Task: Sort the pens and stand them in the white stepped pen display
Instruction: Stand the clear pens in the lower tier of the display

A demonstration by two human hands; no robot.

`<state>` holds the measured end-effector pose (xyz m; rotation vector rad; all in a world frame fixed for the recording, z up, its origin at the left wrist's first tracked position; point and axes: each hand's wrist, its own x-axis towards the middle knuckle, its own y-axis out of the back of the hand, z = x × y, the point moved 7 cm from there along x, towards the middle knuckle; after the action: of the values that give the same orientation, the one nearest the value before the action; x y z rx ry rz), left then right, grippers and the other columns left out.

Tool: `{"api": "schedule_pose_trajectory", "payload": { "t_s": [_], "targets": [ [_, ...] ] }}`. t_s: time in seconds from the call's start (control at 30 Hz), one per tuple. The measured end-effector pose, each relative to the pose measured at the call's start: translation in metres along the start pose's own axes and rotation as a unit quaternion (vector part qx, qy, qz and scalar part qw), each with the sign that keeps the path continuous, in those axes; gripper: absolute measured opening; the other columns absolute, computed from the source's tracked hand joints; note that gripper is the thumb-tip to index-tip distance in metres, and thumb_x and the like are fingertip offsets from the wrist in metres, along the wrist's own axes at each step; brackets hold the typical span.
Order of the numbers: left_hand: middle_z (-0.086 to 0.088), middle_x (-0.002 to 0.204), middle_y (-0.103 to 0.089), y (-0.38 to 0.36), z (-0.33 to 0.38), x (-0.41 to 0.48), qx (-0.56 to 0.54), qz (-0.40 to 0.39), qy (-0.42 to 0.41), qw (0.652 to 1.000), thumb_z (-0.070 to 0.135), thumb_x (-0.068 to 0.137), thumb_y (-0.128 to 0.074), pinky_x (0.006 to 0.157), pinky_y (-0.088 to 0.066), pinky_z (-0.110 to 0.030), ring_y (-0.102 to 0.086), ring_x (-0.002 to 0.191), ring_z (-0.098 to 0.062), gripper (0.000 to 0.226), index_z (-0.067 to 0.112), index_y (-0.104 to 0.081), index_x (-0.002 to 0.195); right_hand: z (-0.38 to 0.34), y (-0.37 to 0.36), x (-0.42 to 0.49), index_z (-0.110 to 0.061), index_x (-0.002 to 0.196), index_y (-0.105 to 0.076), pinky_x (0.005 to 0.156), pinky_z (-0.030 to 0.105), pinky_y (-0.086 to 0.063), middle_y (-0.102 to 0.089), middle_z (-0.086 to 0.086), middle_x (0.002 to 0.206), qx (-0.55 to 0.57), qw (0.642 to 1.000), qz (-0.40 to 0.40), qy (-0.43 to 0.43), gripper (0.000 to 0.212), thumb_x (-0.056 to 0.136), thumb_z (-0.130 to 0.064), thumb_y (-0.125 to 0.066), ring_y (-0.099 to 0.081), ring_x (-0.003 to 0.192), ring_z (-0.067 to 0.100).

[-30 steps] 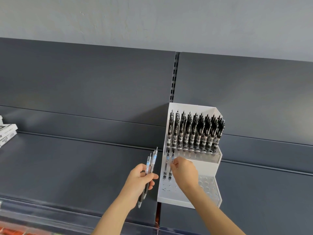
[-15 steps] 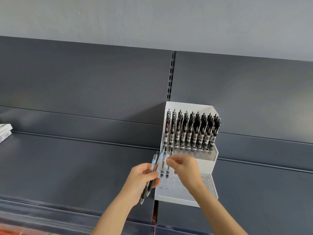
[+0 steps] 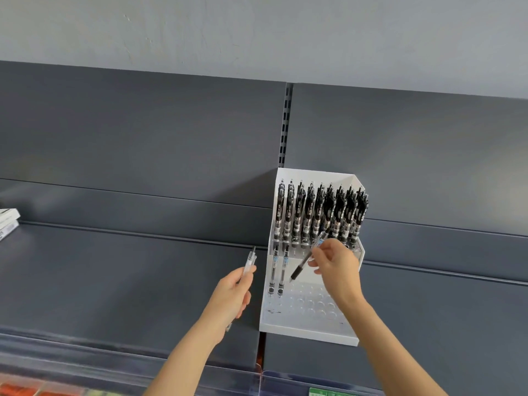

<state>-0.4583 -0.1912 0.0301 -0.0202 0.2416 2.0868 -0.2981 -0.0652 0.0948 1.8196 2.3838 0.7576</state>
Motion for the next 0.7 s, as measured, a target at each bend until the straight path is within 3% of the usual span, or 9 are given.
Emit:
{"api": "schedule_pose_trajectory", "payload": {
  "t_s": [0.1,0.3,0.43,0.6,0.7],
  "targets": [
    [0.000,0.061,-0.050,-0.006,-0.001,0.001,-0.010,-0.006,0.005,1.000,0.023,0.102,-0.031,0.061,-0.039,-0.019,-0.035,0.049,-0.009,0.025,0.029,-0.047,0.120,0.000,-0.011,0.000,-0.008,0.089,-0.056,0.076,0.041,-0.054,-0.066,0.009,0.085,-0.053,0.998,-0.014,0.020,0.008,0.094,-0.011,-0.050,-0.065,0.081,0.025],
    [-0.003,0.074,-0.059,-0.007,0.002,-0.001,0.021,0.001,0.009,1.000,0.003,0.095,-0.033,0.064,-0.039,-0.021,-0.038,0.053,-0.010,0.017,0.016,-0.043,0.101,0.013,-0.042,-0.001,-0.006,0.096,-0.057,0.067,0.031,-0.046,-0.066,0.009,0.086,-0.225,0.970,-0.080,0.042,0.016,0.095,-0.017,-0.046,-0.060,0.078,0.025],
    [-0.007,0.084,-0.061,-0.003,0.002,-0.001,0.002,0.007,-0.001,1.000,0.002,0.095,-0.038,0.063,-0.044,-0.022,-0.046,0.061,-0.011,0.016,0.016,-0.046,0.098,0.021,-0.046,0.000,-0.007,0.098,-0.059,0.073,0.036,-0.053,-0.068,0.009,0.085,-0.229,0.970,-0.082,0.018,0.019,0.095,-0.020,-0.045,-0.066,0.080,0.026],
    [-0.004,0.091,-0.055,0.002,0.002,0.001,-0.020,0.024,-0.015,0.999,0.002,0.093,-0.046,0.077,-0.056,-0.028,-0.055,0.081,-0.013,0.015,0.014,-0.055,0.096,0.022,-0.047,0.000,-0.009,0.097,-0.058,0.072,0.034,-0.053,-0.068,0.007,0.086,-0.239,0.968,-0.078,0.015,0.019,0.096,-0.021,-0.044,-0.066,0.078,0.025],
    [-0.001,0.087,-0.060,0.001,0.005,0.001,-0.016,0.021,-0.026,0.999,0.002,0.092,-0.050,0.072,-0.053,-0.022,-0.058,0.079,-0.011,0.015,0.013,-0.059,0.097,0.023,-0.046,0.000,-0.010,0.103,-0.061,0.073,0.031,-0.053,-0.070,0.006,0.095,-0.222,0.971,-0.089,0.006,0.019,0.094,-0.020,-0.047,-0.067,0.081,0.024]
  ]
}}
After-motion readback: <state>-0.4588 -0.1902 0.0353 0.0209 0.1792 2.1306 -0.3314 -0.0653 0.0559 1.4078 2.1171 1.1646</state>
